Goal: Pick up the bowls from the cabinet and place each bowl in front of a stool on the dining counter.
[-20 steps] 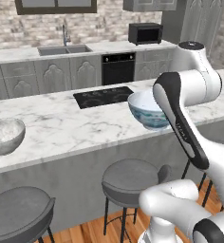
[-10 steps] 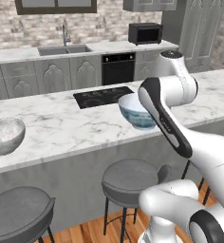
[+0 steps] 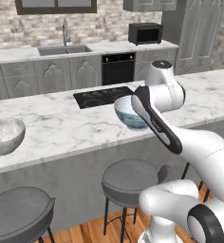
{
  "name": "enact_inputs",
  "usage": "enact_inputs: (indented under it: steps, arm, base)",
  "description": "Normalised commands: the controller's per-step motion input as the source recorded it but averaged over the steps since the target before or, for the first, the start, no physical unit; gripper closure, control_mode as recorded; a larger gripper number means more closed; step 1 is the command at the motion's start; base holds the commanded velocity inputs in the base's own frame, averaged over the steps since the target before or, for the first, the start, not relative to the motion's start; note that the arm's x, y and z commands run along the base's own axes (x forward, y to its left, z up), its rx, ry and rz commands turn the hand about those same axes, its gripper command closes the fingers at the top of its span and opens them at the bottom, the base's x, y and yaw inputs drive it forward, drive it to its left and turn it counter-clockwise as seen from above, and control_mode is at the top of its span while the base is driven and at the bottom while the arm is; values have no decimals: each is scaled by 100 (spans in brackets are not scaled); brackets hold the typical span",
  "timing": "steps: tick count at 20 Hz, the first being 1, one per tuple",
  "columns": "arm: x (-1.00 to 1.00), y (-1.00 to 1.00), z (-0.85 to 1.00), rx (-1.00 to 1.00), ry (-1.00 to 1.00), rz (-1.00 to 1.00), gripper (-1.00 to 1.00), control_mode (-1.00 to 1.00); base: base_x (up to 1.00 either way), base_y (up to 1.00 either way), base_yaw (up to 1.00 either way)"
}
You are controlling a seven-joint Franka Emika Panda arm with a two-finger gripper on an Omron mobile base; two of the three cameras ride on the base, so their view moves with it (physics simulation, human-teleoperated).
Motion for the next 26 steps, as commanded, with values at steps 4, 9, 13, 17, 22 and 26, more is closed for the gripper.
enact_inputs:
  steps: [4, 9, 13, 17, 22, 26]
  arm:
    - [17, 0, -26, 0, -1, 4, 100, -100]
    - [24, 0, -32, 0, -1, 4, 100, -100]
    - [28, 0, -33, 0, -2, 3, 100, -100]
    - [30, 0, -32, 0, -2, 3, 100, -100]
    - [37, 0, -31, 0, -1, 2, 100, -100]
    - [41, 0, -28, 0, 0, 1, 100, -100]
  base:
    - [0, 0, 0]
    - [0, 0, 0]
    - [0, 0, 0]
    - [0, 0, 0]
    - [0, 0, 0]
    - [0, 0, 0]
